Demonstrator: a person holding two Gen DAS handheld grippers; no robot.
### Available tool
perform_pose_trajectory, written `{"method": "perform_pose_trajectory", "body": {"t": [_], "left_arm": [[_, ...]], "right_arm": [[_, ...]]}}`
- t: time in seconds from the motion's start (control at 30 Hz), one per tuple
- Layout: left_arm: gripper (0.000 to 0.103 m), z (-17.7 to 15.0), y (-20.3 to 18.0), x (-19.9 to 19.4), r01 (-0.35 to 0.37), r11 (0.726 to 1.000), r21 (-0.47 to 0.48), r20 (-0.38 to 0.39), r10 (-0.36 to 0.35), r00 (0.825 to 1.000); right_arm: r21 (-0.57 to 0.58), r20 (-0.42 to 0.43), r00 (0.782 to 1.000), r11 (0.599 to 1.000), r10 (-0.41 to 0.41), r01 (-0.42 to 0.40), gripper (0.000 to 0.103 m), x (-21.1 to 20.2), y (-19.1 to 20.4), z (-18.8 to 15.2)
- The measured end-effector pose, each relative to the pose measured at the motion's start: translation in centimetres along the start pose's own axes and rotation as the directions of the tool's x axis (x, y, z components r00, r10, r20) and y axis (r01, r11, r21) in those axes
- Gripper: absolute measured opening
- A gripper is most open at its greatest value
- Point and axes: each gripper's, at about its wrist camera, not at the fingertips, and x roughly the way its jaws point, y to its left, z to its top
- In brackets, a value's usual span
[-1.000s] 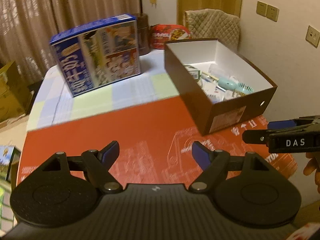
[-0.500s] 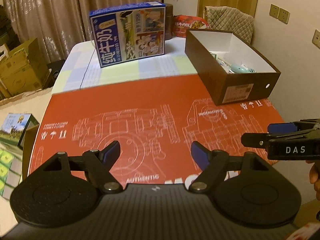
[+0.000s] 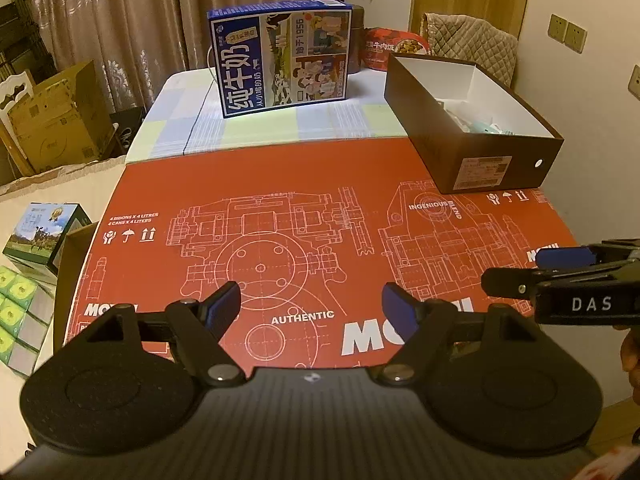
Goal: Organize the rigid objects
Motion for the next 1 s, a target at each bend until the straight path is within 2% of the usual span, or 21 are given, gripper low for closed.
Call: {"method": "perform_pose_trajectory", "body": {"t": [1.0], "left_arm": [[0.075,-0.1,1.4,0.3,-0.011,1.0,-0.009,0.002,0.011,1.0]], "right_arm": [[-0.018,-0.023,1.0,1.0,0.003,-0.004,0.074,1.2,1.2,0.1]]}}
